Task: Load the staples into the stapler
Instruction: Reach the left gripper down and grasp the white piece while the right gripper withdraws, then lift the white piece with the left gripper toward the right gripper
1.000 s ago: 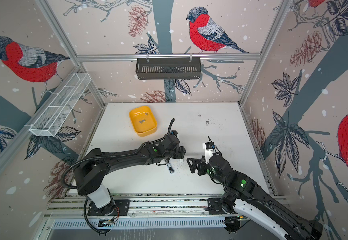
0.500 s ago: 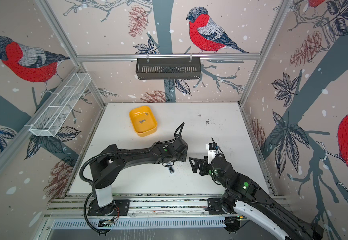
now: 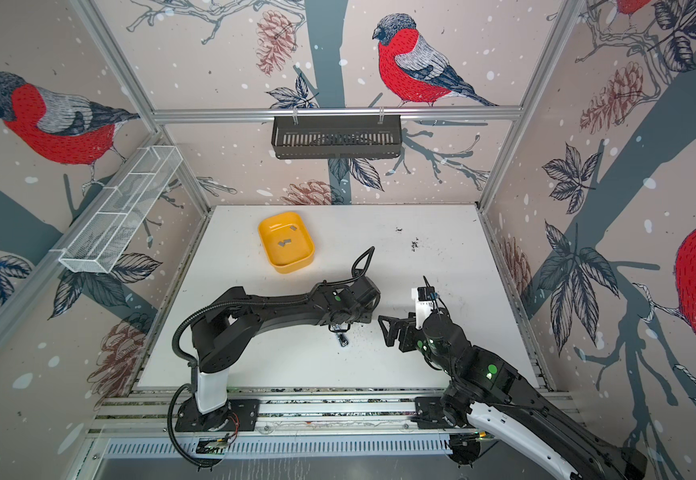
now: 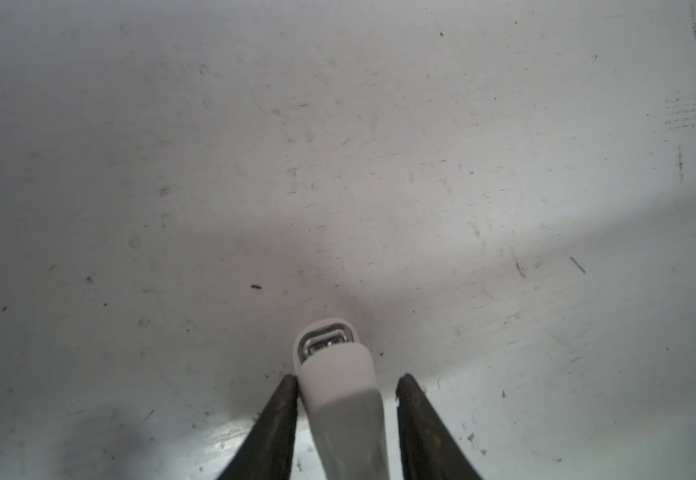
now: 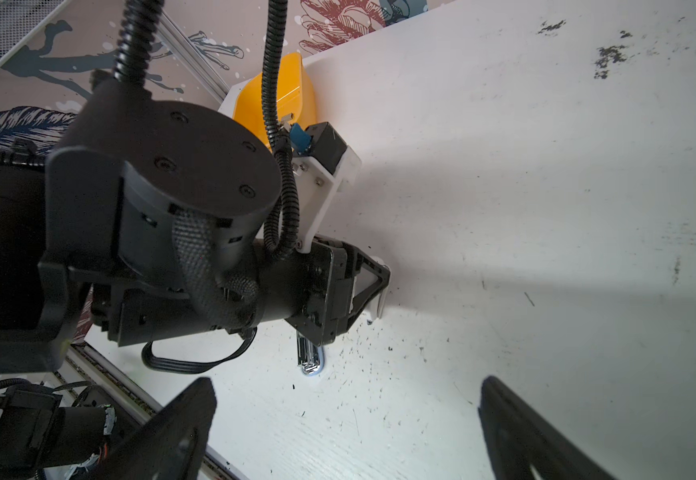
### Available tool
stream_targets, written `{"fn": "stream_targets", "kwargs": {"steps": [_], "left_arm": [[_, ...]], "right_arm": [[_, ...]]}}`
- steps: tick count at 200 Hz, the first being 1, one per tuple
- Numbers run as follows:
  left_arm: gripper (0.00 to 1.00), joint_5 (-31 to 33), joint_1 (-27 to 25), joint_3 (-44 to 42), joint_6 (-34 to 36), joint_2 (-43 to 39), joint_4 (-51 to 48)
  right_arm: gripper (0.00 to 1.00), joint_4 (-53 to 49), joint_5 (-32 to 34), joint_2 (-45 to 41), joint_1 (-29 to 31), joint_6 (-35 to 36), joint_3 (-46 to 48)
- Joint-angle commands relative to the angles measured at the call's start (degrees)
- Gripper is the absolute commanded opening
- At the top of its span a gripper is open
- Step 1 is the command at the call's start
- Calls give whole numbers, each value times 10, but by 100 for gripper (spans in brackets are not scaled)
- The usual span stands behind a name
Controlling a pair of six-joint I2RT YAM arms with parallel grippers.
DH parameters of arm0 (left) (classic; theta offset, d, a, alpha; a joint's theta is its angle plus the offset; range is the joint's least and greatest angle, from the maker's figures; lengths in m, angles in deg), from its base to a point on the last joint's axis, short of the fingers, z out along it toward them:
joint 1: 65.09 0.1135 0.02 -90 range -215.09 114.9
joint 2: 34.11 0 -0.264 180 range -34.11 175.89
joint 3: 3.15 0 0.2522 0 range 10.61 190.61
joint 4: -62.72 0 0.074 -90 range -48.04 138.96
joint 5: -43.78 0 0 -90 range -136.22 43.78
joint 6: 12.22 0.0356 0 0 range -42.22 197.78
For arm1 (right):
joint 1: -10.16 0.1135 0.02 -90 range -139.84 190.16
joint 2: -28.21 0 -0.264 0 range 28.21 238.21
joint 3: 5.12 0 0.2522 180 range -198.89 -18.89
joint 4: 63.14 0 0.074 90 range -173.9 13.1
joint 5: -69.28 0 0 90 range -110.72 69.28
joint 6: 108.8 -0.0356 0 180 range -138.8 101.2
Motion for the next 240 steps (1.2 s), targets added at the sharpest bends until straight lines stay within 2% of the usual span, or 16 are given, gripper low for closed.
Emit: {"fn": "stream_targets", "kwargs": {"steps": [1,30,111,160,204,240], "left_arm": [[37,13,-2,7,6,5,-19],[32,18,-2,13,13,7,-30],[33,58,-9,46,41,34,-81],[25,72,-13,46,43,26,-78],[21,76,-13,13,79,-40,-64],[21,25,-5,-64,132,-131,-9]], "right_arm": [[99,6,11,0,0,-1,0],[99,7,11,0,0,-2,0],[99,6,14,-1,-1,-4,-1],[99,7,14,0,-2,-5,1],[97,2,36,6,-4,-22,-7],[96,56,19,10,-13,-34,18]]}}
